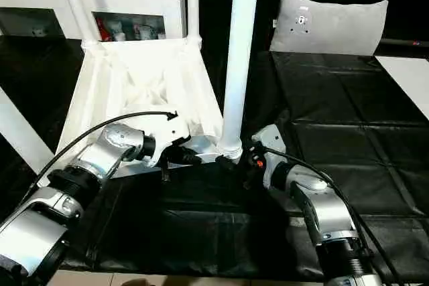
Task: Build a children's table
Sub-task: Rotate leg to tighten
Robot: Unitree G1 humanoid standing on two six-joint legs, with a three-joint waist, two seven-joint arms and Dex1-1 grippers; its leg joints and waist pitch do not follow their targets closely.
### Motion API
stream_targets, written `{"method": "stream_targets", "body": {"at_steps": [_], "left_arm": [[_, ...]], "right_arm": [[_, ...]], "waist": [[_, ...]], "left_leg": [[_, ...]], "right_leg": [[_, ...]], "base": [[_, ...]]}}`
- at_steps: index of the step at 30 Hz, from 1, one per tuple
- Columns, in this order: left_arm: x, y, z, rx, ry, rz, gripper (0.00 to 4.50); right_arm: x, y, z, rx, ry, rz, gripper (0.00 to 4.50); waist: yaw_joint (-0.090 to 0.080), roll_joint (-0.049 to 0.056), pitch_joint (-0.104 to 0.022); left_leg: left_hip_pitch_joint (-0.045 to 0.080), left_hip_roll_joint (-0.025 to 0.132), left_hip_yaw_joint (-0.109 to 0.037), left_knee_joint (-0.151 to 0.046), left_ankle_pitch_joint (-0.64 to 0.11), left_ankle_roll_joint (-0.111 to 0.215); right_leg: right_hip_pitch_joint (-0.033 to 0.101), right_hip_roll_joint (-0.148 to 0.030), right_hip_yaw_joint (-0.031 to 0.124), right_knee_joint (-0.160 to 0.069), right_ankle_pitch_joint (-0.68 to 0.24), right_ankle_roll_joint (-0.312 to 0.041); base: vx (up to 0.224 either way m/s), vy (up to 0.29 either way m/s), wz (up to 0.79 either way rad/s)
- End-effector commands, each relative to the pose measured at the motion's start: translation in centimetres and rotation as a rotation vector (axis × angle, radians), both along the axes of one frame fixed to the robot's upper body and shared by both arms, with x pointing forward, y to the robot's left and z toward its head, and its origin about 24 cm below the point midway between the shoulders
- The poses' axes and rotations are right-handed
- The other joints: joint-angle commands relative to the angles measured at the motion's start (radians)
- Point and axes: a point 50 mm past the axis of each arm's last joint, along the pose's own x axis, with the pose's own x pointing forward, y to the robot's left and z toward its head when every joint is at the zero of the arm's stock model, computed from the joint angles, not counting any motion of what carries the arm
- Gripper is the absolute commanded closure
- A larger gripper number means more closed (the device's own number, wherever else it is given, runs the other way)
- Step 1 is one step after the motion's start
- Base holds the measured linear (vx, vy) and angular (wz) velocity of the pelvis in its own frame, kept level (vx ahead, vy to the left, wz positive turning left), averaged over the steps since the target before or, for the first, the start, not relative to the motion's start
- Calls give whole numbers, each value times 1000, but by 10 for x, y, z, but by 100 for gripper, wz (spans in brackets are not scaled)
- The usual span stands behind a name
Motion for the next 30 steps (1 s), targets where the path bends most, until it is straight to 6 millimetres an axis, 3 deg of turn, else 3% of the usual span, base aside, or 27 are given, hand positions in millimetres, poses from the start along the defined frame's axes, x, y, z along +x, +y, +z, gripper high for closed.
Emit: {"method": "stream_targets", "body": {"at_steps": [1,10,12,16,17,21,22,23,25,26,28,30], "left_arm": [[-5,7,-12,17,44,20,446],[-12,9,-16,40,42,-38,446],[-20,11,-11,33,23,-158,446],[-27,14,-11,47,31,-215,446],[-29,15,-11,55,33,-229,450],[-38,19,-12,88,29,-289,450],[-44,21,-11,96,26,-325,450],[-45,21,-11,96,23,-335,450],[-48,21,-10,94,19,-347,450],[-50,20,-9,92,15,-357,450],[-53,19,-8,90,13,-365,450],[-54,18,-7,89,12,-368,450]], "right_arm": [[0,8,6,5,-33,39,0],[3,3,10,-32,-59,69,0],[3,-1,15,-53,-87,130,0],[-2,-25,38,-60,-125,208,0],[-2,-27,40,-63,-129,222,27],[-3,-32,43,-73,-128,304,52],[-6,-33,44,-58,-102,382,65],[-7,-33,44,-47,-84,416,74],[-10,-33,45,-30,-60,464,97],[-12,-32,46,-12,-31,514,109],[-11,-30,45,-4,-23,537,118],[-9,-29,45,-3,-25,539,141]], "waist": [[6,-9,-76],[2,-8,-76],[3,-14,-77],[9,-14,-73],[11,-17,-74],[14,-14,-74],[12,-23,-73],[14,-18,-74],[14,-21,-73],[15,-29,-73],[18,-25,-73],[17,-29,-73]], "left_leg": [[-8,28,-9,-68,-117,47],[-8,28,-9,-68,-117,47],[-9,31,-10,-69,-118,53],[-6,33,-6,-67,-113,71],[-5,35,-6,-68,-117,72],[-5,37,-8,-69,-135,64],[-5,36,-6,-70,-138,67],[-5,38,-8,-70,-139,68],[-5,39,-7,-69,-137,75],[-5,38,-5,-68,-133,78],[-6,38,-6,-68,-124,80],[-4,37,-5,-68,-123,73]], "right_leg": [[70,-74,62,-81,-264,-147],[70,-74,62,-81,-263,-147],[72,-79,63,-78,-267,-144],[68,-74,66,-76,-251,-153],[68,-76,66,-76,-263,-150],[66,-77,64,-79,-300,-144],[65,-76,64,-81,-304,-142],[66,-78,63,-78,-305,-146],[65,-76,64,-78,-301,-150],[65,-75,64,-78,-303,-147],[63,-75,63,-77,-309,-146],[61,-75,63,-79,-320,-146]], "base": [[0,0,0],[0,0,0],[0,0,0],[0,0,0],[0,0,0],[0,0,0],[0,0,0],[0,0,0],[0,0,0],[0,0,0],[0,0,0],[0,0,0]]}}
